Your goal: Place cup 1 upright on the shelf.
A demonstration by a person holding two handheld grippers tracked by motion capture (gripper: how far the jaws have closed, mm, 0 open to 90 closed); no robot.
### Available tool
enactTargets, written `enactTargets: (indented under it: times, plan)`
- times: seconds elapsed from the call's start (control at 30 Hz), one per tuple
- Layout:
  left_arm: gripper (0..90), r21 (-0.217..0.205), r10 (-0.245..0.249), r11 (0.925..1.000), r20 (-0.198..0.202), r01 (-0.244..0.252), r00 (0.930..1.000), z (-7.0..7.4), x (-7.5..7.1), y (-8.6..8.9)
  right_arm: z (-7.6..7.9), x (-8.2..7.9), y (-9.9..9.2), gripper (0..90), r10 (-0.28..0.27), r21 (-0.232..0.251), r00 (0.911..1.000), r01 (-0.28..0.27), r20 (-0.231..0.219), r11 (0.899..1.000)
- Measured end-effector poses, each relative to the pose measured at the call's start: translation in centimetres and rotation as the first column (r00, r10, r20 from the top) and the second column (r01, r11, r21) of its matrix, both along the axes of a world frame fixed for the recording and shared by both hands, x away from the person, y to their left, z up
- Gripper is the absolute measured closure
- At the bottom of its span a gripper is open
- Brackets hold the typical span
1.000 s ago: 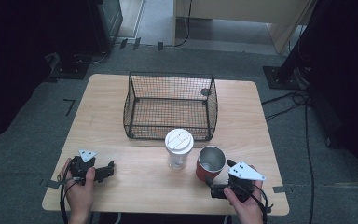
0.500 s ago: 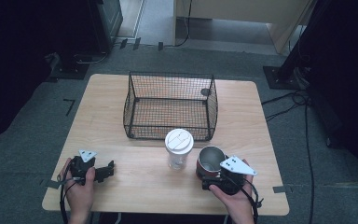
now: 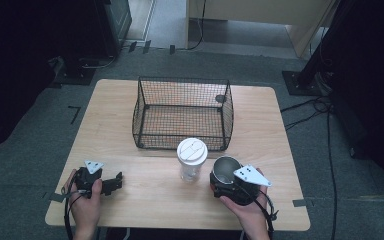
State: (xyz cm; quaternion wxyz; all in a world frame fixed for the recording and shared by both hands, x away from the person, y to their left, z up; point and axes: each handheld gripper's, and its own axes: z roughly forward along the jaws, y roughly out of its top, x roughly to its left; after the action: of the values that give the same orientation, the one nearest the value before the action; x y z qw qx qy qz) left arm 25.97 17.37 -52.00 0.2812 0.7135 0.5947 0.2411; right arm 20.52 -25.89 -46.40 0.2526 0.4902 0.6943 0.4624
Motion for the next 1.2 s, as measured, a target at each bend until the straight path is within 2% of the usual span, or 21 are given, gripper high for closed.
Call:
enactTargets:
  times: [0.2, 0.37, 0.6, 0.7, 0.9, 0.93, 0.97, 1.07, 1.2]
  plan:
    - [0.2, 0.000, 0.000, 1.0000, 0.000, 0.000, 1.0000, 0.0, 0.0, 0.0, 0.0, -0.2, 0.0, 6.6, -0.016, 0.001, 0.9997, 0.016, 0.018, 1.000]
    - [0.2, 0.000, 0.000, 1.0000, 0.000, 0.000, 1.0000, 0.0, 0.0, 0.0, 0.0, -0.3, -0.5, 7.0, -0.036, 0.038, 0.9991, 0.036, 0.020, 0.999]
    - [0.2, 0.000, 0.000, 1.0000, 0.000, 0.000, 1.0000, 0.0, 0.0, 0.0, 0.8, -0.5, -0.9, 7.1, -0.053, 0.042, 0.9970, 0.051, 0.057, 0.998]
    - [0.2, 0.000, 0.000, 1.0000, 0.000, 0.000, 1.0000, 0.0, 0.0, 0.0, 1.5, -0.7, -1.1, 7.2, -0.055, 0.047, 0.9940, 0.051, 0.094, 0.998]
    - [0.2, 0.000, 0.000, 1.0000, 0.000, 0.000, 1.0000, 0.0, 0.0, 0.0, 2.2, -0.7, -1.3, 7.2, -0.058, 0.056, 0.9900, 0.051, 0.128, 0.997]
    - [0.2, 0.000, 0.000, 1.0000, 0.000, 0.000, 1.0000, 0.0, 0.0, 0.0, 2.6, -0.7, -1.3, 7.2, -0.058, 0.060, 0.9863, 0.049, 0.154, 0.997]
    - [0.2, 0.000, 0.000, 1.0000, 0.000, 0.000, 1.0000, 0.0, 0.0, 0.0, 2.6, -0.7, -1.3, 7.2, -0.058, 0.060, 0.9863, 0.049, 0.154, 0.997]
    - [0.2, 0.000, 0.000, 1.0000, 0.000, 0.000, 1.0000, 0.0, 0.0, 0.0, 3.4, -0.7, -1.2, 7.2, -0.055, 0.063, 0.9773, 0.043, 0.205, 0.997]
    - [0.2, 0.000, 0.000, 1.0000, 0.000, 0.000, 1.0000, 0.0, 0.0, 0.0, 4.2, -0.6, -1.2, 7.3, -0.059, 0.065, 0.9690, 0.044, 0.240, 0.997]
